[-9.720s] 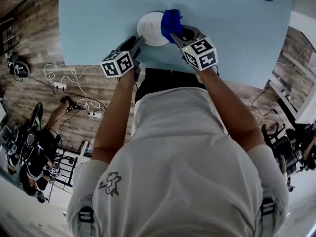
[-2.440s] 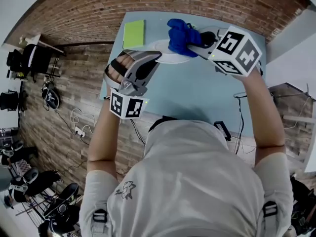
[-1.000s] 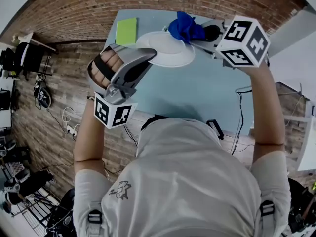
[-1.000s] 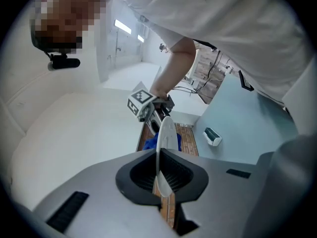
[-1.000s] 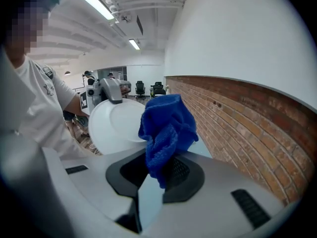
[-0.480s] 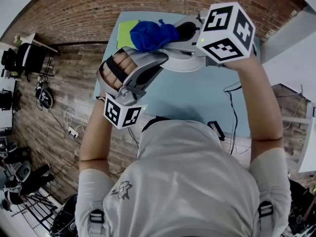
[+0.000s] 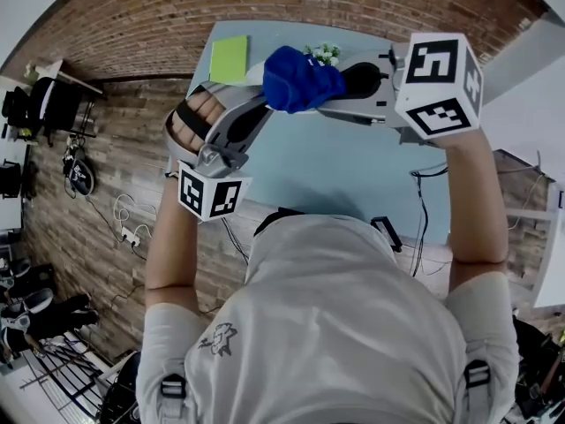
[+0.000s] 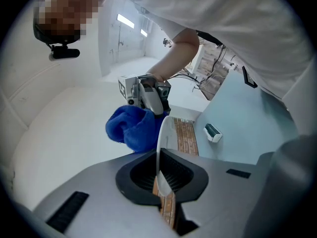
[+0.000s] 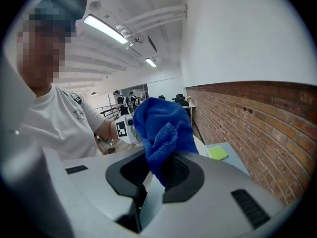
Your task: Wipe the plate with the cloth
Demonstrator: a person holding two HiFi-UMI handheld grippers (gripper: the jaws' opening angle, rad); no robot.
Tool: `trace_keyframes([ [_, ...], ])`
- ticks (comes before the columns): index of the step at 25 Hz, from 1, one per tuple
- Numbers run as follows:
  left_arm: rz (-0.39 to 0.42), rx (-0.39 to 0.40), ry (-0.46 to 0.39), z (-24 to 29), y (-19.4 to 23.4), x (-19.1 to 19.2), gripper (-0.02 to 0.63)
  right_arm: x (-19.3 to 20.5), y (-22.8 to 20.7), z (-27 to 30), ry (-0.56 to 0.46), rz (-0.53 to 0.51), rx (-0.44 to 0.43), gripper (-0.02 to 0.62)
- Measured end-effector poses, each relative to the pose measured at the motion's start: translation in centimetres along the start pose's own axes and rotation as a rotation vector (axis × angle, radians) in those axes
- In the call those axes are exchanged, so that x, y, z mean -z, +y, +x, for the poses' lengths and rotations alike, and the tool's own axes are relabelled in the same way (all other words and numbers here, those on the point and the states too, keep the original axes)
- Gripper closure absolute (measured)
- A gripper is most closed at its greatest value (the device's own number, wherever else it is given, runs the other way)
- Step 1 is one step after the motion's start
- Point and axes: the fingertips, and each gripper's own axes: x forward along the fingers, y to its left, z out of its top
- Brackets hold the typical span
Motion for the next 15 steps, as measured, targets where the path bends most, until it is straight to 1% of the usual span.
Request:
trace_keyframes([
  [4, 0.006, -0.007, 0.01, -0.3, 0.2, 0.3, 0.591, 2.5, -2.3, -1.5, 0.044, 0.06, 0.041, 0.532],
  [9, 0.018, -0.02, -0.014, -0.2, 0.4, -0.8, 0.591, 4.3, -5.7, -2.5, 0.053, 0.148, 0.078, 0.532],
  [12, 0.035, -0.016, -0.033, 0.0, 0.3, -2.1, 0.591, 4.6, -6.9, -2.1, 0.058, 0.189, 0.069, 0.532],
  [15, 0.046, -0.011, -0.047, 0.4, 0.2, -2.7, 0.591, 3.9, -7.5, -1.7, 0.057, 0.2, 0.053, 0.532],
])
